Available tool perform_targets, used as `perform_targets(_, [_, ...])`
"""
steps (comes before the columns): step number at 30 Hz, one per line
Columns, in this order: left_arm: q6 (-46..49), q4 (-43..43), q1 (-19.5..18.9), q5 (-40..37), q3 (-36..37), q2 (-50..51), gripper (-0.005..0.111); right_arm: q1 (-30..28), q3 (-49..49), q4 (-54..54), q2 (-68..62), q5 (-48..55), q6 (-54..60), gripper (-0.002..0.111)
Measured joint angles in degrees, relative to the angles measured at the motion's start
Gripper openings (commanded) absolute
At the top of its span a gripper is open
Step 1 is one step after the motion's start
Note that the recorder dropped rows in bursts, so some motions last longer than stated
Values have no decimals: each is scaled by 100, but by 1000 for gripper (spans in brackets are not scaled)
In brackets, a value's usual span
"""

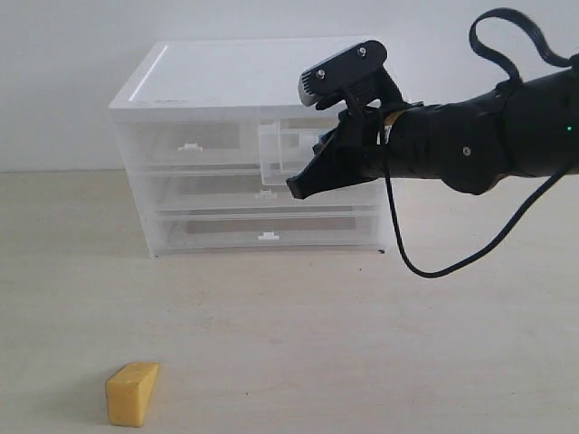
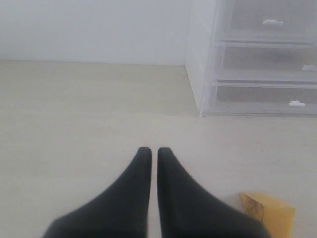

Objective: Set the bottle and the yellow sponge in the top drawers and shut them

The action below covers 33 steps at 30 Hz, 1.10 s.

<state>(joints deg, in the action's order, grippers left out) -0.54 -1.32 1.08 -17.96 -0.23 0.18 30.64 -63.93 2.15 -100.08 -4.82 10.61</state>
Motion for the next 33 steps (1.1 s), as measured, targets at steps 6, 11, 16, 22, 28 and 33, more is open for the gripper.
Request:
perform_targets(6, [0, 0, 0, 0, 0, 0, 5, -192, -199, 0, -258, -395, 19, 0])
perform_targets(11, [0, 0, 0, 0, 0, 0, 5, -269, -368, 0, -447, -446, 31, 0])
perform_targets(16, [0, 0, 0, 0, 0, 0, 5, -259, -502, 34, -565, -428, 31, 0])
perform_targets(22, [0, 0, 0, 0, 0, 0, 5, -259, -574, 38, -532, -104, 45, 0])
perform_targets(28, [0, 0, 0, 0, 0, 0, 5, -295, -610, 20, -140, 1765, 421, 0])
perform_targets(33, [0, 0, 0, 0, 0, 0, 5, -588, -622, 20, 381, 3843, 927, 0])
